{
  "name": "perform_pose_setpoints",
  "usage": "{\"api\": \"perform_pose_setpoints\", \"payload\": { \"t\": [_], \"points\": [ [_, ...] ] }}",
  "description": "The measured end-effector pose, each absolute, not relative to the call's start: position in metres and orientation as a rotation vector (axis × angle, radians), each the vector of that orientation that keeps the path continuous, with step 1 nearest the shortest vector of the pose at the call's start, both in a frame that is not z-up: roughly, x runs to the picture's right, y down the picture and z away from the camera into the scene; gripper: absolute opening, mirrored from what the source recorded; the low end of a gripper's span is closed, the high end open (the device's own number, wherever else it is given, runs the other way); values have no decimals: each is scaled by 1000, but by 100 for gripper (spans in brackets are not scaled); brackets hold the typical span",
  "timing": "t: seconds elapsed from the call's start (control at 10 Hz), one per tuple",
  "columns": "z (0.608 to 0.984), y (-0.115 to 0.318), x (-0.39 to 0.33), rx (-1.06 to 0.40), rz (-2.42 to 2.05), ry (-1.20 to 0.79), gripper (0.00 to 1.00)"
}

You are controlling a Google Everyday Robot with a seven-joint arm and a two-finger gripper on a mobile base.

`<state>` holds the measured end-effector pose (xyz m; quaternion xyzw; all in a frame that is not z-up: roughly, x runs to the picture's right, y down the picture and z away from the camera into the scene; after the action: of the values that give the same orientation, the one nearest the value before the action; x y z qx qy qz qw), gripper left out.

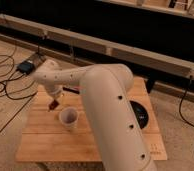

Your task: Place the pepper on the white sponge

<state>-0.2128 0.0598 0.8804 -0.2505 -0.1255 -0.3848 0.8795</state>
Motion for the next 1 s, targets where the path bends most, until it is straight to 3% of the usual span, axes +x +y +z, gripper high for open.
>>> {"api": "perform_pose_setpoints", "payload": {
  "t": [0.4, 1.0],
  "points": [
    [884, 34, -135, -539, -638, -159, 0],
    [867, 61, -37, -603, -370, -36, 0]
  ]
}}
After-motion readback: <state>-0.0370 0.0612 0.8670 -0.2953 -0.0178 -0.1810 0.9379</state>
